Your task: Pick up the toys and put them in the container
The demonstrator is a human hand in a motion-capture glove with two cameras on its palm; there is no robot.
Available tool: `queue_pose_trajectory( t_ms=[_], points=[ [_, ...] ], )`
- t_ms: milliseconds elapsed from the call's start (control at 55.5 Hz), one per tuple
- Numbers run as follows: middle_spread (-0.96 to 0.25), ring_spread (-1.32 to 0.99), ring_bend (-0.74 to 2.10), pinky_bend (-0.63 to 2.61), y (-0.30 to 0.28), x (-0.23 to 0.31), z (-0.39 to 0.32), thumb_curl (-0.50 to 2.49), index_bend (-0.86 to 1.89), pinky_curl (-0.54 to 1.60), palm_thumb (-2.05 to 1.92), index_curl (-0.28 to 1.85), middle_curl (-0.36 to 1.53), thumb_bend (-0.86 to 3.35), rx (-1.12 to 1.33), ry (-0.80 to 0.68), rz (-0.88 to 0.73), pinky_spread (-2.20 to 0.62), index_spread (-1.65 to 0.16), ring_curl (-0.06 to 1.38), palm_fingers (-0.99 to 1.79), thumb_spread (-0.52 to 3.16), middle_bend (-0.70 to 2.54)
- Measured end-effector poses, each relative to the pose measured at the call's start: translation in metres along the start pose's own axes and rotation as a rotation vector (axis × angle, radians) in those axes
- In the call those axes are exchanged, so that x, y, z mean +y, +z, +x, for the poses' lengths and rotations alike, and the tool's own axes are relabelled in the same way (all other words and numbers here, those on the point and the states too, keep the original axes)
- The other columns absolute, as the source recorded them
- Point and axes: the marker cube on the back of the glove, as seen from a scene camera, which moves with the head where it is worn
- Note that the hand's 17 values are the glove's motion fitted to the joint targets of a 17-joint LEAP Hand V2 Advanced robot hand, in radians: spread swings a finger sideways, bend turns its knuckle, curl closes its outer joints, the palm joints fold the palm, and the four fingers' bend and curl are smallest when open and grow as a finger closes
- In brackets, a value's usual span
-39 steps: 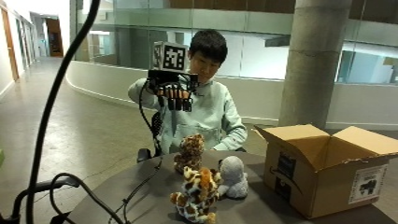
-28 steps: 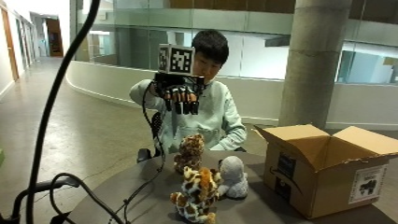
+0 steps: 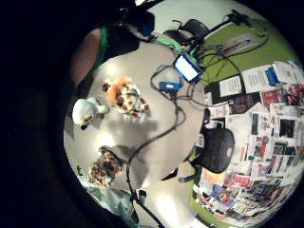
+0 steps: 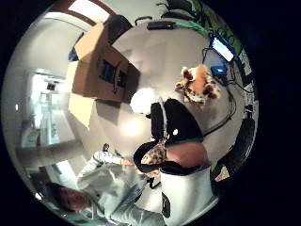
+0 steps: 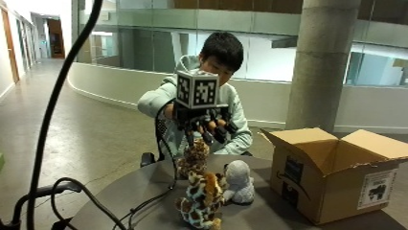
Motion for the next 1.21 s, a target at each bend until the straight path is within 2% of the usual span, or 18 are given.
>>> queue_pose_trajectory(
  t_ms=[306, 396, 522, 558, 648, 684, 828, 954, 1206],
  points=[
    [-0.02, -0.05, 0.31, 1.05, 0.108, -0.040, 0.008, 0.27, 0.08, 0.39, 0.09, 0.15, 0.20, 0.18, -0.017, 0.042, -0.218, 0.03, -0.27, 0.18, -0.20, 1.42, 0.11],
    [-0.01, -0.02, 0.36, 1.10, 0.128, -0.045, 0.011, 0.28, 0.11, 0.40, 0.12, 0.16, 0.19, 0.17, 0.019, 0.058, -0.205, 0.03, -0.29, 0.20, -0.12, 1.38, 0.11],
    [-0.03, -0.09, 0.74, 1.07, 0.138, -0.051, 0.015, 0.34, 0.17, 0.35, 0.33, 0.17, 0.20, 0.25, 0.048, 0.059, -0.014, -0.07, -0.30, 0.27, 0.42, 1.36, 0.20],
    [-0.07, -0.15, 0.89, 1.02, 0.141, -0.052, 0.016, 0.37, 0.20, 0.33, 0.43, 0.18, 0.23, 0.29, 0.060, 0.059, 0.028, -0.15, -0.29, 0.30, 0.81, 1.34, 0.32],
    [-0.13, -0.23, 0.96, 0.89, 0.145, -0.052, 0.019, 0.43, 0.21, 0.30, 0.55, 0.21, 0.31, 0.30, 0.050, 0.061, 0.099, -0.26, -0.26, 0.34, 1.05, 1.19, 0.50],
    [-0.15, -0.25, 0.98, 0.87, 0.145, -0.052, 0.020, 0.46, 0.21, 0.31, 0.59, 0.23, 0.32, 0.29, 0.017, 0.071, 0.114, -0.30, -0.25, 0.37, 1.07, 1.11, 0.51],
    [-0.18, -0.27, 1.11, 0.88, 0.137, -0.044, 0.026, 0.55, 0.34, 0.35, 0.69, 0.31, 0.42, 0.26, -0.129, 0.103, 0.086, -0.37, -0.26, 0.45, 1.29, 0.82, 0.68],
    [-0.19, -0.27, 1.21, 0.96, 0.115, -0.026, 0.021, 0.62, 0.49, 0.40, 0.72, 0.39, 0.50, 0.24, -0.137, 0.077, 0.054, -0.39, -0.26, 0.50, 1.27, 0.67, 0.82],
    [-0.19, -0.26, 1.34, 1.08, 0.004, 0.007, -0.021, 0.73, 0.72, 0.48, 0.73, 0.57, 0.64, 0.21, -0.134, -0.011, 0.149, -0.40, -0.26, 0.56, 1.16, 0.49, 1.02]
  ],
)
